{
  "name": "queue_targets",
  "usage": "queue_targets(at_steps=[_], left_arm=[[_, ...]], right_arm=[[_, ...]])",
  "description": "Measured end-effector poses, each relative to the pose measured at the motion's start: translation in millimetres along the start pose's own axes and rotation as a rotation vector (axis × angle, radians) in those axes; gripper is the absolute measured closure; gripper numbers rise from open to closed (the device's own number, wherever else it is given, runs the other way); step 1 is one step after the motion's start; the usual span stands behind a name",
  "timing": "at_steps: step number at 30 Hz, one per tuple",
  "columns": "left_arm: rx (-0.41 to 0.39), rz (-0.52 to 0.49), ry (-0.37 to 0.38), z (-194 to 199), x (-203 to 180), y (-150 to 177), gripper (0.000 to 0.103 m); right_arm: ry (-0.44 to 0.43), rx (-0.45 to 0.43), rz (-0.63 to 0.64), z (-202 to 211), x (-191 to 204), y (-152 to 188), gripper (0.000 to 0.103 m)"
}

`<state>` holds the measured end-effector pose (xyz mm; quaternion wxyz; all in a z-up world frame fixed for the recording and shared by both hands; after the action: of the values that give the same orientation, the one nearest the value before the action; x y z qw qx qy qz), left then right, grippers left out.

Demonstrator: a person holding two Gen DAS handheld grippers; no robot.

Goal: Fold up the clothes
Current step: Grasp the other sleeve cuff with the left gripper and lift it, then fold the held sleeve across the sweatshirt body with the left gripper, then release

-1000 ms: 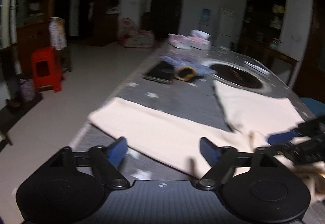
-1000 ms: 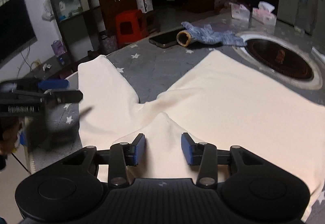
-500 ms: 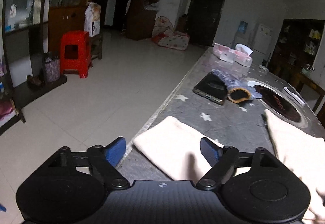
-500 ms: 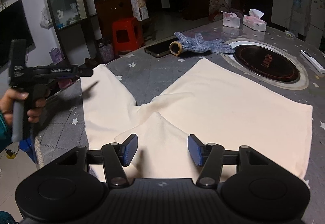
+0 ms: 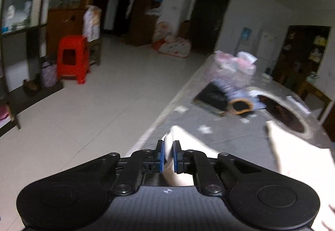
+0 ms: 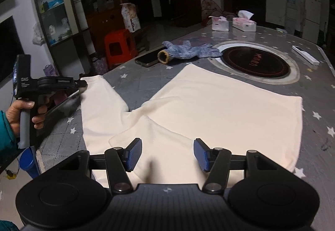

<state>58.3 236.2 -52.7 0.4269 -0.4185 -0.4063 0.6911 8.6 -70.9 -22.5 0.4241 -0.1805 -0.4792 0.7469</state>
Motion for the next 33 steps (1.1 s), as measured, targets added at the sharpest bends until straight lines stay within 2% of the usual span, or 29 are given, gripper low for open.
queue_targets(at_steps=[4,9,17,26,30,33], left_arm=[[-0.041,-0.016,0.118,22.5,-35.0,-13.9,0.094],[-0.07,-0.041,0.313,56.6,-95.6,-26.7,0.094],[-0.048,-0.078,0.569,92.8,-189.9,-19.4,0.095],[0.068,-0.15,0.71,91.1,-258.3,26.4,0.094],[0.14,-0.187,0.75,83.2,-276.3,51.8,0.094],[0.162,-0.218,0.749,80.3,-284.2,67.3,0.093]], right_arm=[[0.023,-0.019,-0.022,11.7,-10.5,1.6,0.047],[0.054,-0.044,-0.056,28.9,-24.7,6.2,0.047],[0.125,-0.077,-0.12,65.6,-53.3,23.0,0.047],[0.211,-0.11,-0.205,100.1,-87.5,41.9,0.047],[0.241,-0.121,-0.241,108.1,-98.4,48.1,0.047],[0.252,-0.122,-0.256,109.4,-102.0,51.3,0.047]])
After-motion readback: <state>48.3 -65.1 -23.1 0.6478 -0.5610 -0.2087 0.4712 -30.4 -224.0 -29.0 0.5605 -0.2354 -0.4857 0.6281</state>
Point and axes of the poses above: each gripper's, at about its wrist camera, not at the fingertips, and z roughly against the way its jaws point, x to its left, y to its underside, the point moved 4 cm from there along -z, roughly the way its jaws point, and after that the axes turned 13 degrees about -x, right-handed, at the moved point
